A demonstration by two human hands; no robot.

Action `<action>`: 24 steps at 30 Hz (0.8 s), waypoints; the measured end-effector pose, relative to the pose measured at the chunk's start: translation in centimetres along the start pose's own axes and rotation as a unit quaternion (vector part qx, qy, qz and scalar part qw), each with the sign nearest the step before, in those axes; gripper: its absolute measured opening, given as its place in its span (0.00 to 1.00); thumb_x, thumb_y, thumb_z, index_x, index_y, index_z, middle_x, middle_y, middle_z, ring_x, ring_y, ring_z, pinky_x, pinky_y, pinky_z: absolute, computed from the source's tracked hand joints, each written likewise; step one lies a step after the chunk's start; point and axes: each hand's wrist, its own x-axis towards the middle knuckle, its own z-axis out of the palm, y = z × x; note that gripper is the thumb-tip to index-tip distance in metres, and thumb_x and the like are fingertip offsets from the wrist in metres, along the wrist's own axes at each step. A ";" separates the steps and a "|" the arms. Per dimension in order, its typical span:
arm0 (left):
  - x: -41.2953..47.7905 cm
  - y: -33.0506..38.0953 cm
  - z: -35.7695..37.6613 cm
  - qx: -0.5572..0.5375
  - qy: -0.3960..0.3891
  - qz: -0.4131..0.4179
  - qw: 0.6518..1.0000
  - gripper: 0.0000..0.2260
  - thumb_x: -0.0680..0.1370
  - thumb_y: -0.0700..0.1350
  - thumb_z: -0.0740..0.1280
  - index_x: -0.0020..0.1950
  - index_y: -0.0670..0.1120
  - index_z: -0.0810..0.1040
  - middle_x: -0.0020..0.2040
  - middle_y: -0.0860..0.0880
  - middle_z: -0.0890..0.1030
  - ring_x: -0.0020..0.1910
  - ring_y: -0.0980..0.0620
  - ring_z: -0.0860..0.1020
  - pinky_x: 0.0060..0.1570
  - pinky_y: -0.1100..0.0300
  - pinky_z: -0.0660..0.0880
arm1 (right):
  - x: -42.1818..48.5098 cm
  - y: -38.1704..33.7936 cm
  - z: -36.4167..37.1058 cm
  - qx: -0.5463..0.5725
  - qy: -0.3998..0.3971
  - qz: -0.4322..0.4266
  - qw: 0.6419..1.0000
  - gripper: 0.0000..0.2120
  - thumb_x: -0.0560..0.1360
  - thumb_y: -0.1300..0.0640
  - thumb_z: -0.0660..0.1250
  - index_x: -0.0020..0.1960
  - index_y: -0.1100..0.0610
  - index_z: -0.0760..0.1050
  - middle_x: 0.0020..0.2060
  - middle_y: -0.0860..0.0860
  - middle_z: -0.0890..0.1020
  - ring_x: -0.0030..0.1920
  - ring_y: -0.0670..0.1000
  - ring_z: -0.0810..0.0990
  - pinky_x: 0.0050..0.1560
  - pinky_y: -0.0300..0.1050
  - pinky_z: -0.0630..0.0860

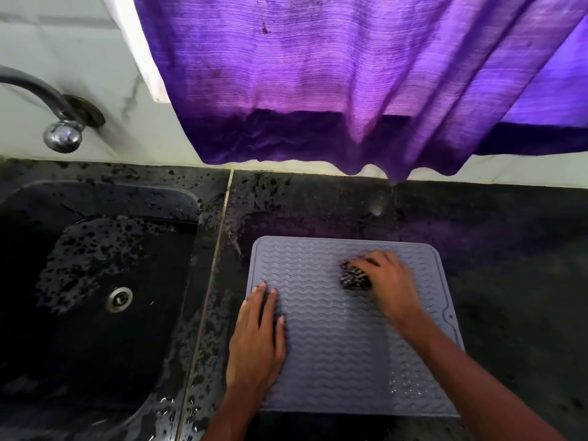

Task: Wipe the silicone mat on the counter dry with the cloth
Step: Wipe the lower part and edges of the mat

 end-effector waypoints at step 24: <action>0.1 0.4 -0.6 0.016 -0.019 -0.017 1.000 0.24 0.82 0.51 0.56 0.75 0.41 0.71 0.76 0.44 0.69 0.75 0.47 0.67 0.75 0.54 0.60 | 7.9 -10.9 0.8 -0.016 -0.038 -0.104 0.994 0.25 0.72 0.68 0.66 0.66 0.51 0.71 0.61 0.48 0.74 0.61 0.58 0.68 0.55 0.57 0.72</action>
